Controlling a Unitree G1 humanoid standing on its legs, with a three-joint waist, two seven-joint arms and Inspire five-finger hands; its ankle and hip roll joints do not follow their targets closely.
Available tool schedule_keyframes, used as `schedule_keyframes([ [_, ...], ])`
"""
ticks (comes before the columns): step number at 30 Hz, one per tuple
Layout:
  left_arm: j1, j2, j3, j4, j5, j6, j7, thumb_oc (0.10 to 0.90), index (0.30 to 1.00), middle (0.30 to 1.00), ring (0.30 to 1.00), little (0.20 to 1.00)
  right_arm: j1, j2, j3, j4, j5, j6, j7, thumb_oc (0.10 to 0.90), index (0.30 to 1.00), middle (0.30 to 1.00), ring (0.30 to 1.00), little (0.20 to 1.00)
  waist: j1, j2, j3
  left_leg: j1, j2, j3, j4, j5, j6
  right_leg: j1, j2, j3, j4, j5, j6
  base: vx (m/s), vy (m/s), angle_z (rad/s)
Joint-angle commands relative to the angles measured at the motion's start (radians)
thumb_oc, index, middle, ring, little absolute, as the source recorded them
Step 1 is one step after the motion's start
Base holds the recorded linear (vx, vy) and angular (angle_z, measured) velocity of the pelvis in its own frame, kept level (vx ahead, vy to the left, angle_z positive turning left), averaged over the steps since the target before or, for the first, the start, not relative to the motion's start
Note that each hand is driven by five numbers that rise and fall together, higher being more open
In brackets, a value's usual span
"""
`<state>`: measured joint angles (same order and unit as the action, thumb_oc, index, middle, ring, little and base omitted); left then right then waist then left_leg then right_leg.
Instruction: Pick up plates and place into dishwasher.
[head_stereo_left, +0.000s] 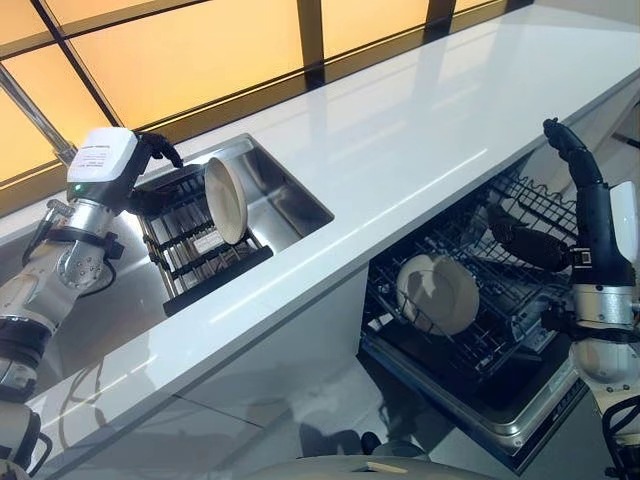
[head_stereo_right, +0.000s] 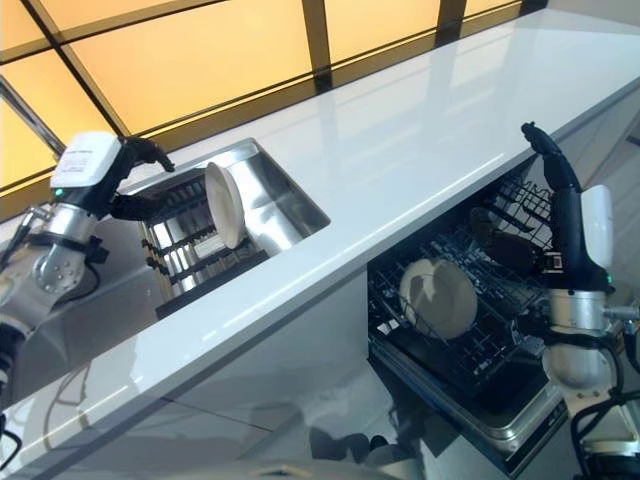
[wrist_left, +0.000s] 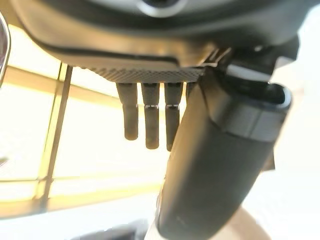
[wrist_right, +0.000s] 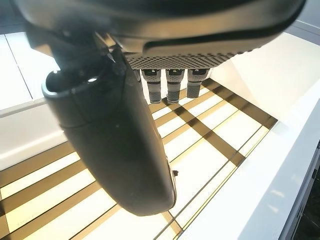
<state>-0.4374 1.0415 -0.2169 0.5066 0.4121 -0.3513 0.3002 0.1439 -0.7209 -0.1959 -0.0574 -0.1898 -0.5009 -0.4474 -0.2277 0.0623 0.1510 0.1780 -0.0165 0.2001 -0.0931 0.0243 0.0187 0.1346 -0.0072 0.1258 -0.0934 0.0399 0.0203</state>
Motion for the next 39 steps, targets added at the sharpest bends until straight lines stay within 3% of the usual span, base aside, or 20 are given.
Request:
schedule_keyframes([
  [1, -0.193, 0.089, -0.012, 0.031, -0.081, -0.003, -0.002, 0.8, 0.9, 0.9, 0.9, 0.9, -0.1, -0.07, -0.064, -0.072, 0.026, -0.046, -0.015, 0.8, 0.9, 0.9, 0.9, 0.9, -0.003, 0.029, -0.076, 0.017, -0.06, -0.034, 0.006, -0.137, 0.05, 0.015, 0.089, -0.031, 0.006, -0.065, 0.025, 0.0, 0.0, 0.0],
  [12, -0.354, 0.129, -0.145, 0.105, -0.077, 0.003, -0.067, 0.8, 0.9, 0.9, 0.9, 0.9, -0.069, -0.083, -0.061, -0.085, 0.054, -0.034, 0.015, 0.8, 0.9, 0.9, 0.9, 0.9, -0.039, 0.055, -0.064, 0.01, -0.059, 0.0, 0.006, -0.138, 0.048, -0.002, 0.088, -0.009, 0.006, -0.051, 0.041, 0.03, -0.018, -0.02],
  [21, -0.452, 0.132, -0.208, 0.142, -0.051, 0.028, 0.005, 0.8, 0.9, 0.9, 0.9, 0.9, -0.037, -0.069, -0.057, -0.091, 0.066, -0.039, 0.037, 0.8, 0.9, 0.9, 0.9, 0.9, -0.065, 0.065, -0.056, 0.003, -0.057, 0.03, 0.006, -0.139, 0.048, -0.019, 0.087, 0.006, 0.006, -0.04, 0.052, 0.05, -0.028, -0.05],
  [25, -0.482, 0.133, -0.24, 0.147, -0.018, 0.04, -0.012, 0.8, 0.9, 0.9, 0.9, 0.9, -0.028, -0.069, -0.058, -0.1, 0.075, -0.036, 0.05, 0.8, 0.9, 0.9, 0.9, 0.9, -0.076, 0.07, -0.052, 0.0, -0.056, 0.042, 0.006, -0.141, 0.048, -0.026, 0.087, 0.012, 0.006, -0.036, 0.055, 0.05, -0.02, -0.1],
  [30, -0.501, 0.14, -0.284, 0.131, -0.001, 0.054, -0.056, 0.8, 0.9, 0.9, 0.9, 0.9, -0.024, -0.077, -0.063, -0.096, 0.076, -0.028, 0.058, 0.8, 0.9, 0.9, 0.9, 0.9, -0.084, 0.083, -0.04, -0.001, -0.06, 0.05, 0.006, -0.144, 0.049, -0.031, 0.084, 0.019, 0.006, -0.035, 0.059, 0.05, -0.004, -0.02],
  [39, -0.472, 0.145, -0.273, 0.153, 0.017, 0.056, -0.085, 0.8, 0.9, 0.9, 0.9, 0.9, -0.007, -0.094, -0.088, -0.098, 0.079, -0.028, 0.07, 0.8, 0.9, 0.9, 0.9, 0.9, -0.093, 0.102, -0.019, -0.005, -0.064, 0.054, 0.006, -0.143, 0.05, -0.038, 0.079, 0.025, 0.006, -0.033, 0.062, 0.01, 0.003, 0.0],
])
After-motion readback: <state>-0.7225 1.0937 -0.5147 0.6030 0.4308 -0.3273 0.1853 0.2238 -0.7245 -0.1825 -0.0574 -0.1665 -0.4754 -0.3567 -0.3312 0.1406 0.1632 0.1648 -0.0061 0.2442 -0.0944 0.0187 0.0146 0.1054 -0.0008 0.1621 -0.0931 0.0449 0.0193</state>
